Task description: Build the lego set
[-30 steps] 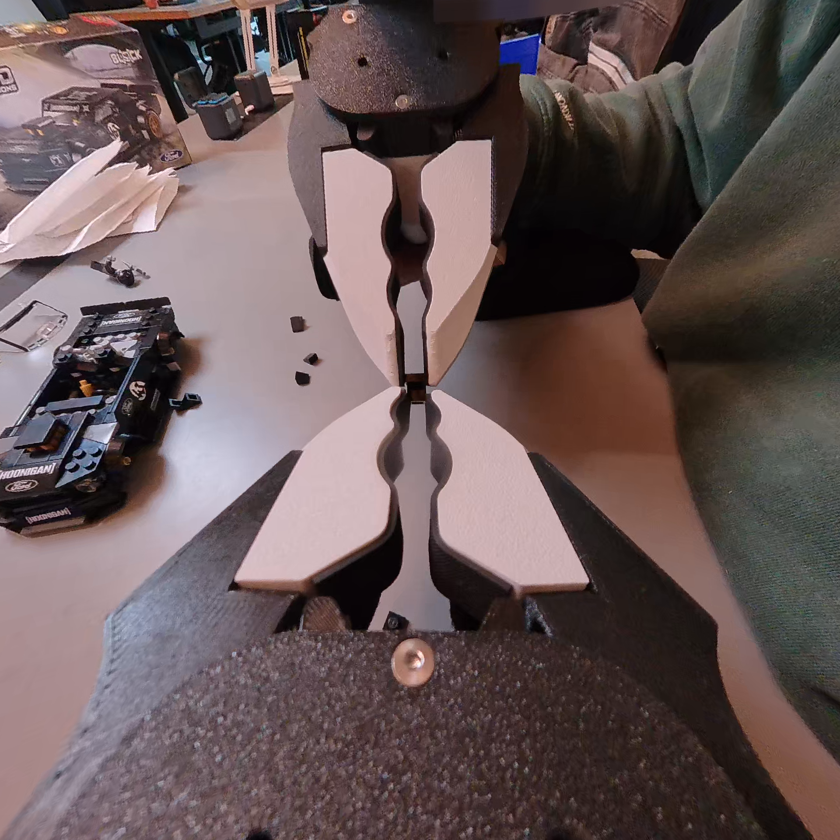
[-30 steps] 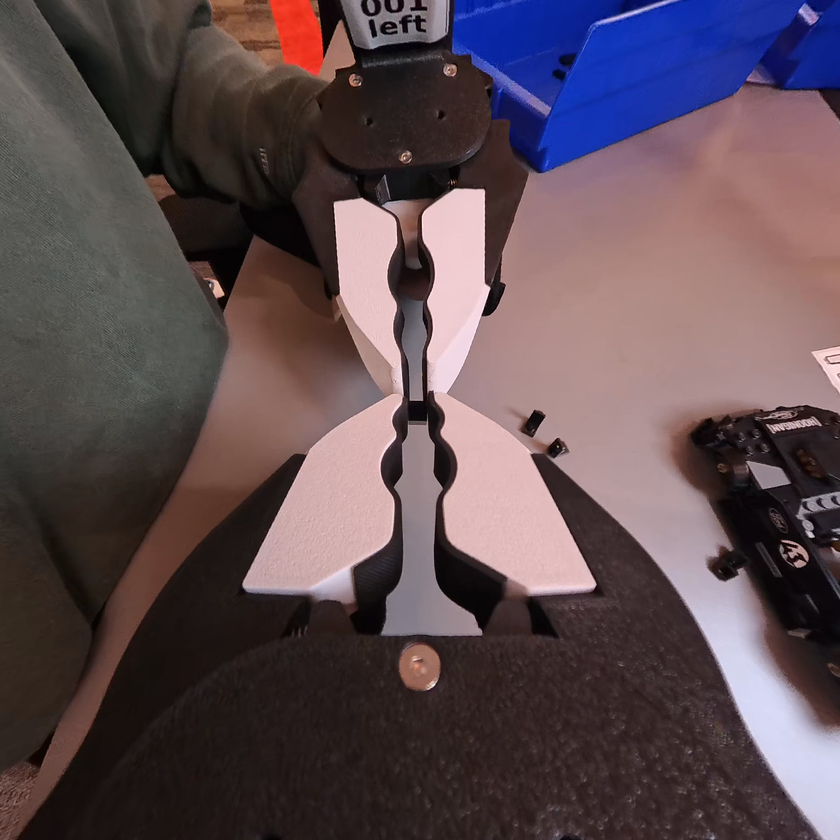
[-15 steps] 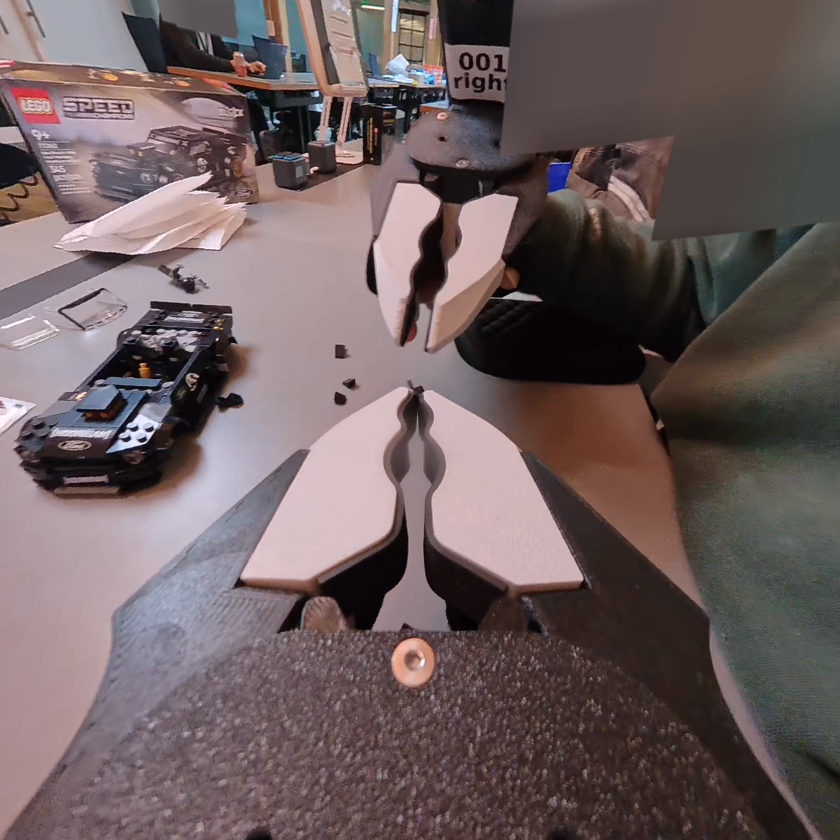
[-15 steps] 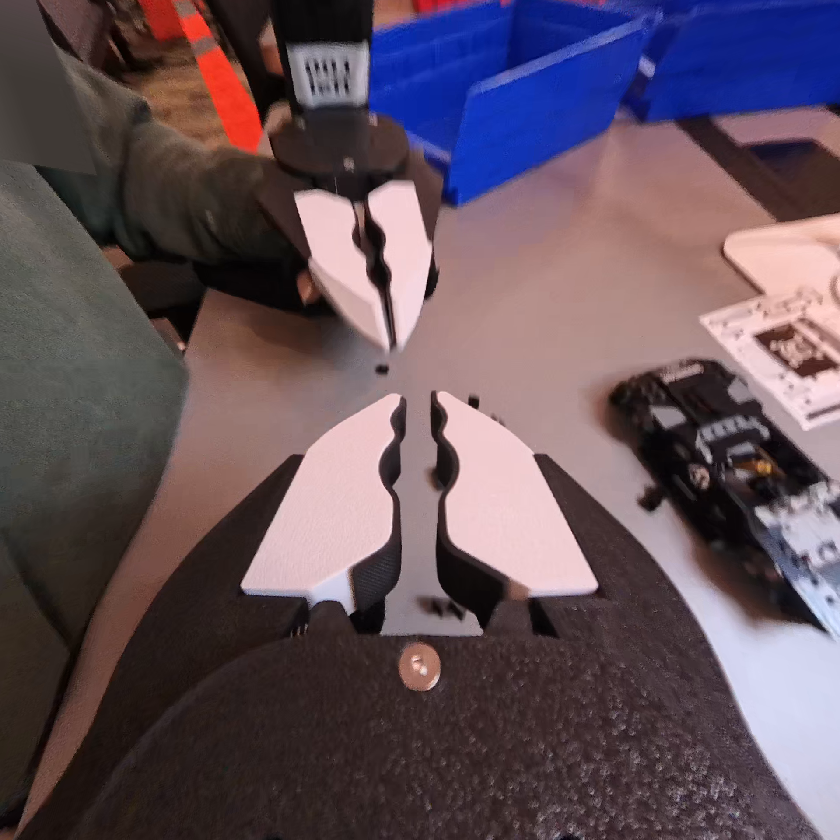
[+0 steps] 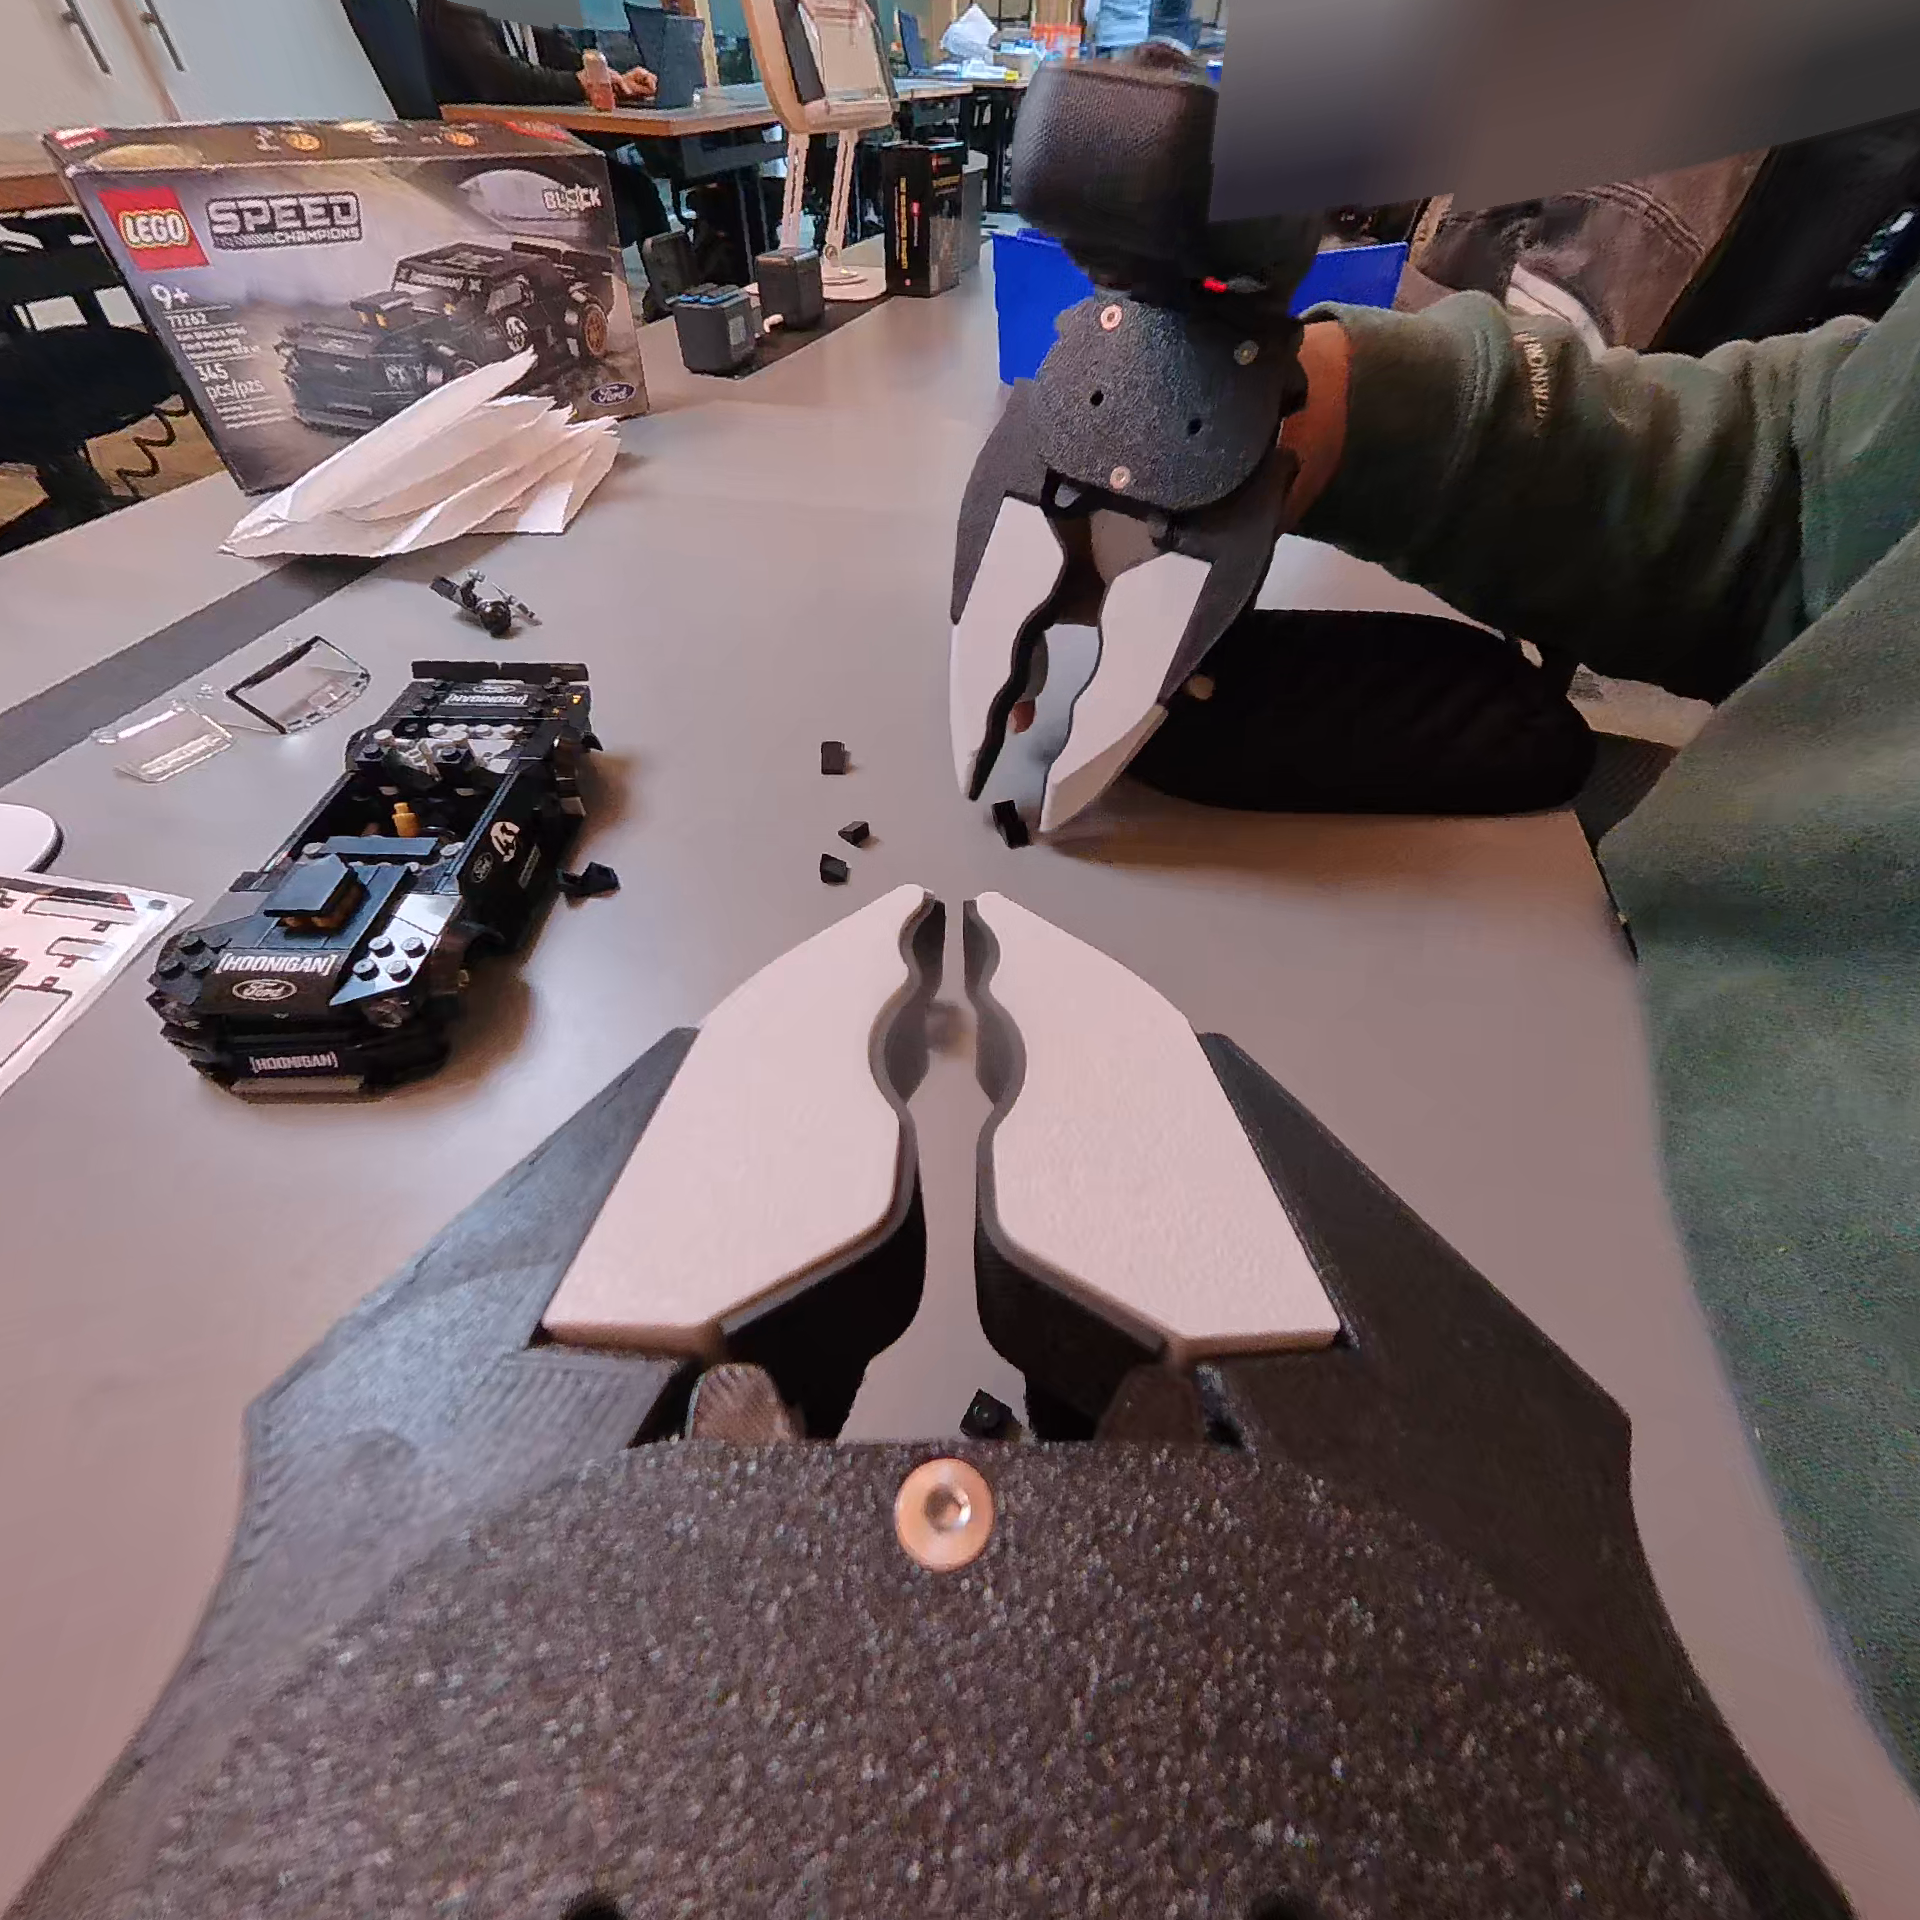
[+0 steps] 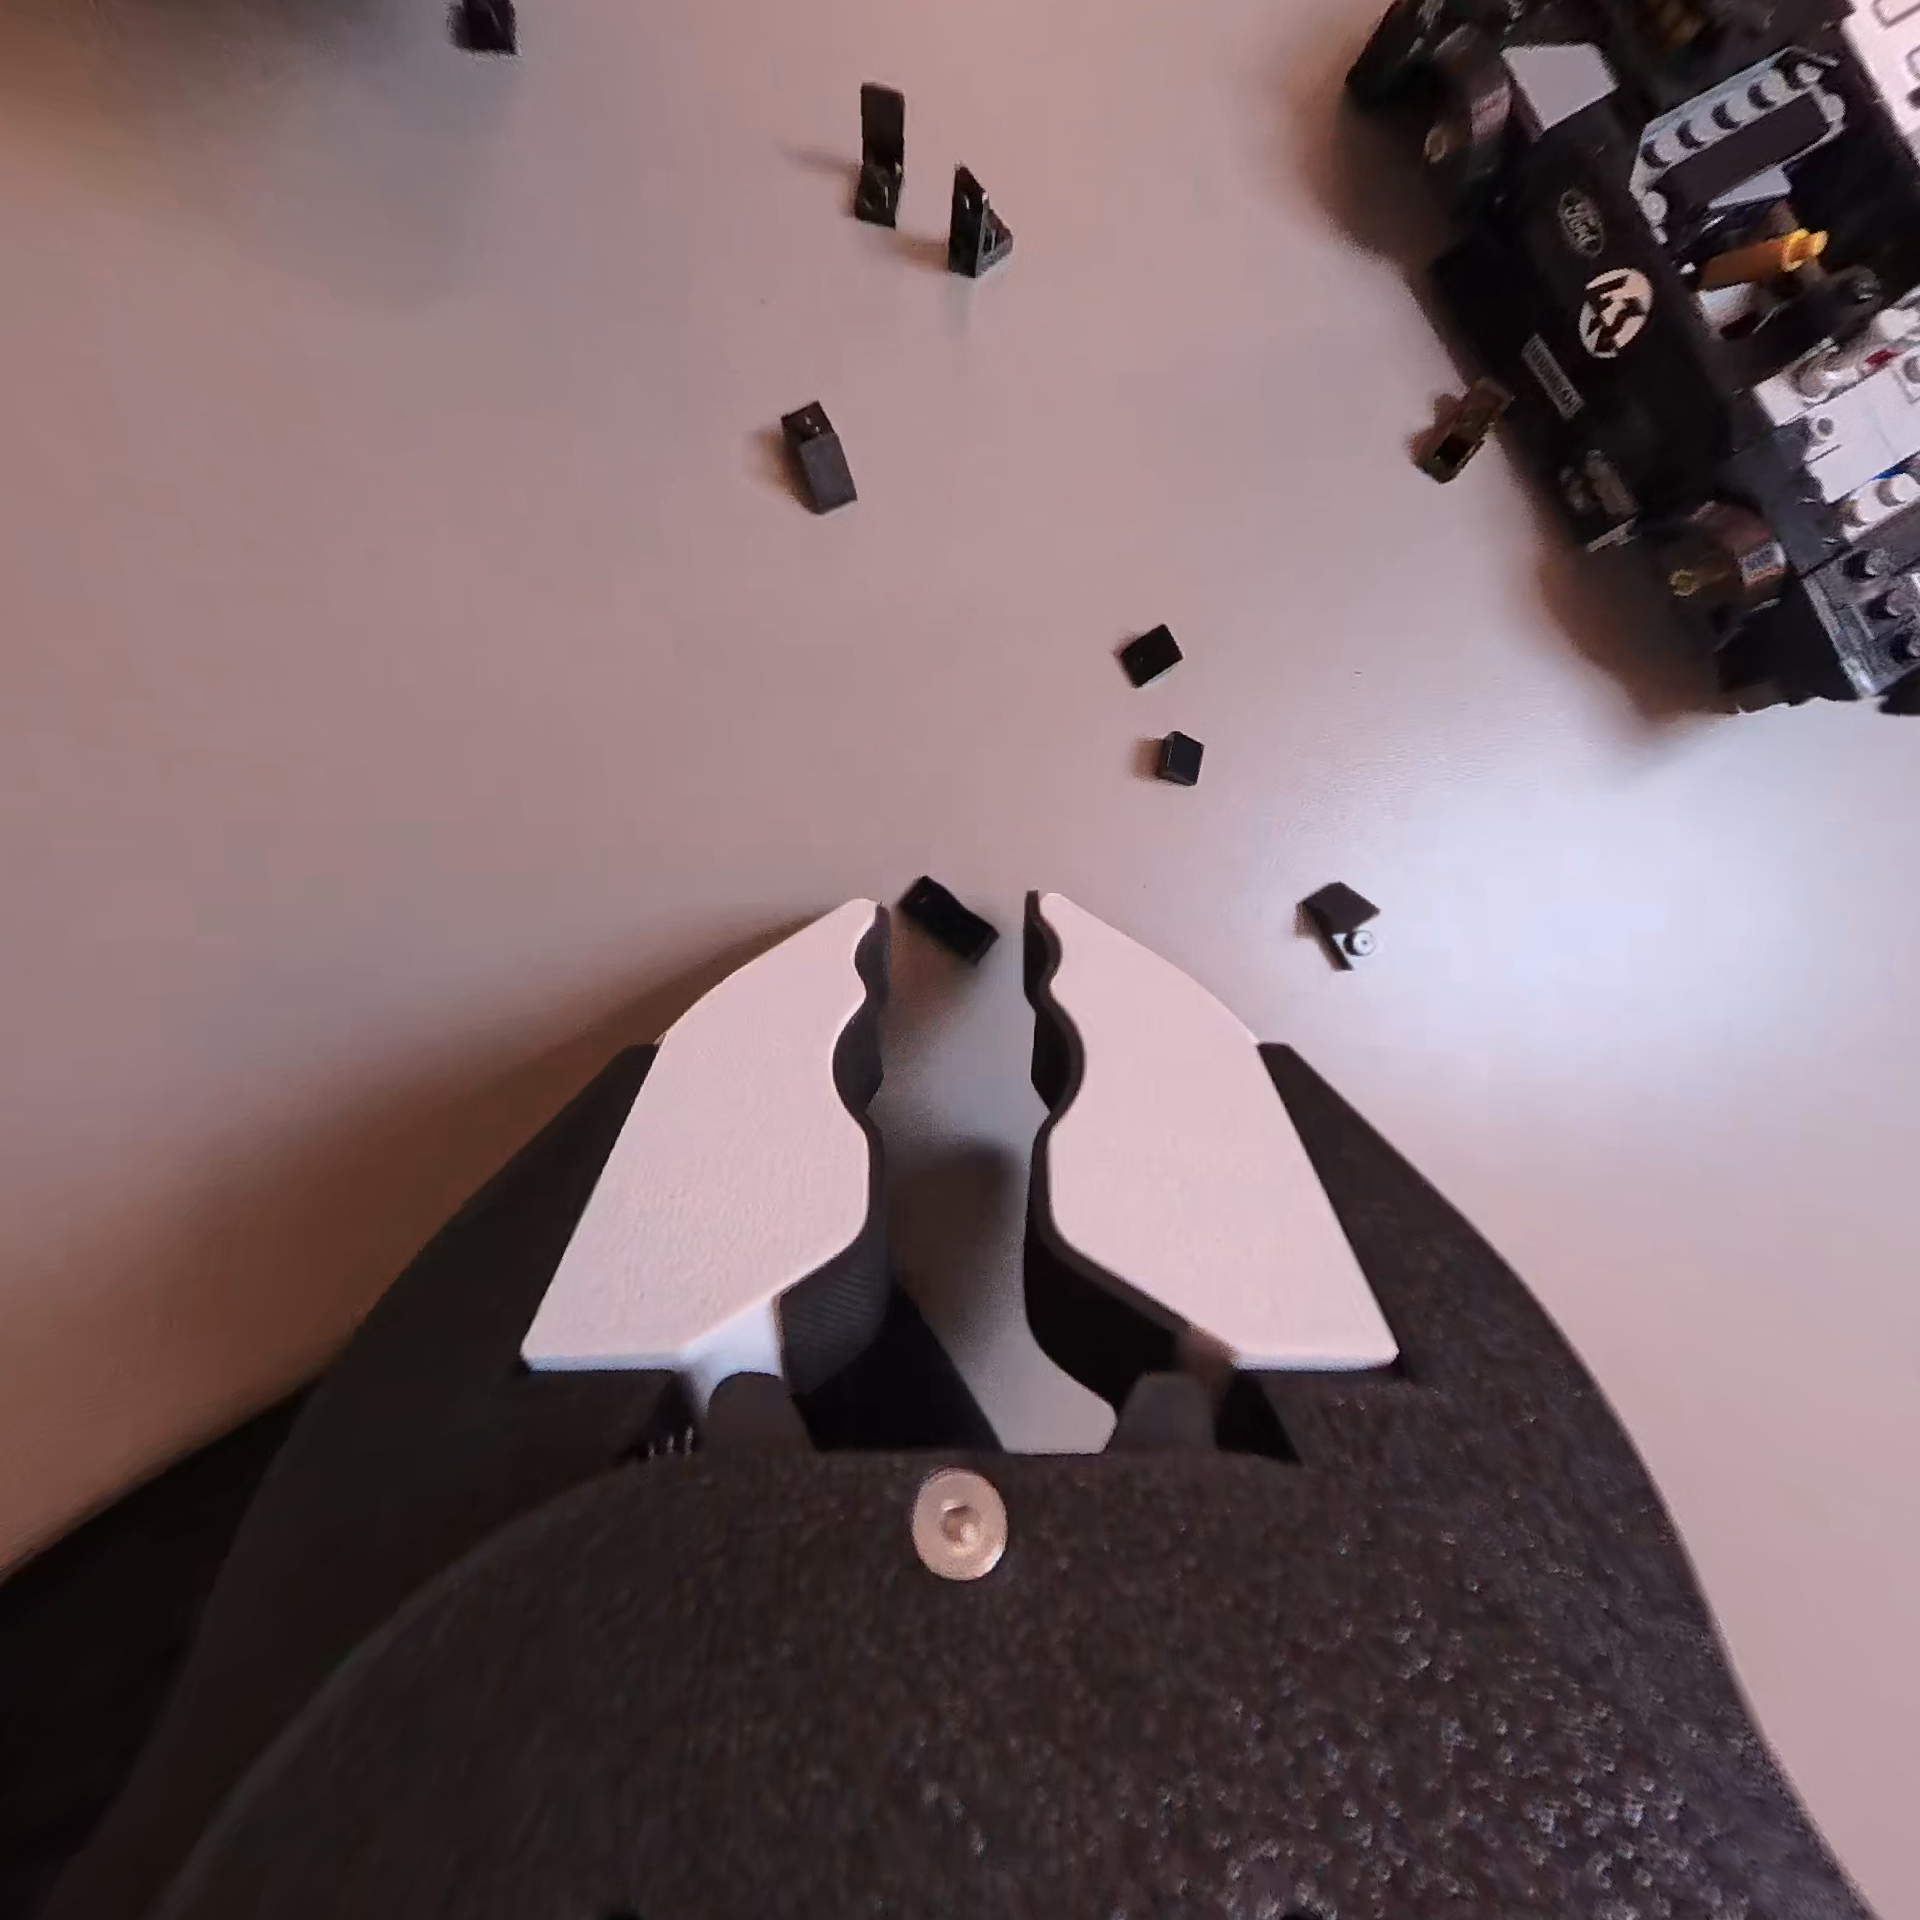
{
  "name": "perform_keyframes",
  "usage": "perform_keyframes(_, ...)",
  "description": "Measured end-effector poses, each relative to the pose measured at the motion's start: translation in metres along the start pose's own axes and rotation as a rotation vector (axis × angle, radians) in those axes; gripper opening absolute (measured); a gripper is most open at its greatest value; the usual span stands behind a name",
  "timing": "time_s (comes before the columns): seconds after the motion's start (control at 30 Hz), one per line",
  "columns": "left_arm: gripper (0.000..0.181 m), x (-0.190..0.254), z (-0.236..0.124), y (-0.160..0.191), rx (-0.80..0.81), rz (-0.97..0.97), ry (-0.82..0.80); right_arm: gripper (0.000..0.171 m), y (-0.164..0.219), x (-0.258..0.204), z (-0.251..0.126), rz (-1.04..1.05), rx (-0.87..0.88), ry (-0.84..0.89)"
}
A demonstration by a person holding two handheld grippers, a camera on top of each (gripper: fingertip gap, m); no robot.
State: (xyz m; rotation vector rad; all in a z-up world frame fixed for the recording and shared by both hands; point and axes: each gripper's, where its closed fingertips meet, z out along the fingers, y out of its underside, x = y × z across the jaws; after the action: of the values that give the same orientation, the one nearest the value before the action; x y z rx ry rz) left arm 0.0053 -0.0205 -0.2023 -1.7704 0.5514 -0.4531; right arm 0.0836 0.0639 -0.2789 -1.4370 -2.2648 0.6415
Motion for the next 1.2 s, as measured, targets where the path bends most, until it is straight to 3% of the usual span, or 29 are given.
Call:
perform_keyframes(0.17, 0.003, 0.003, 0.002, 0.003, -0.019, 0.010, 0.006, 0.010, -0.001, -0.008, 0.004, -0.029, -0.027, -0.081)
perform_keyframes(0.33, 0.008, 0.018, 0.018, 0.003, -0.068, 0.018, 0.032, 0.009, -0.078, -0.036, -0.013, -0.140, 0.312, -0.038)
perform_keyframes(0.47, 0.012, 0.027, 0.018, -0.020, 0.047, -0.208, 0.150, 0.009, -0.121, -0.045, -0.031, -0.308, 0.474, 0.123)
perform_keyframes(0.57, 0.014, 0.025, 0.008, -0.036, 0.157, -0.415, 0.256, 0.009, -0.137, -0.054, -0.046, -0.325, 0.582, 0.105)
perform_keyframes(0.93, 0.007, 0.036, -0.006, -0.056, 0.261, -0.593, 0.446, 0.009, -0.157, -0.065, -0.059, -0.494, 0.623, 0.200)
perform_keyframes(1.03, 0.007, 0.039, -0.013, -0.066, 0.318, -0.623, 0.513, 0.010, -0.165, -0.068, -0.069, -0.435, 0.720, 0.149)
perform_keyframes(1.2, 0.006, 0.037, -0.035, -0.087, 0.505, -0.743, 0.691, 0.019, -0.169, -0.063, -0.095, -0.194, 0.947, -0.114)
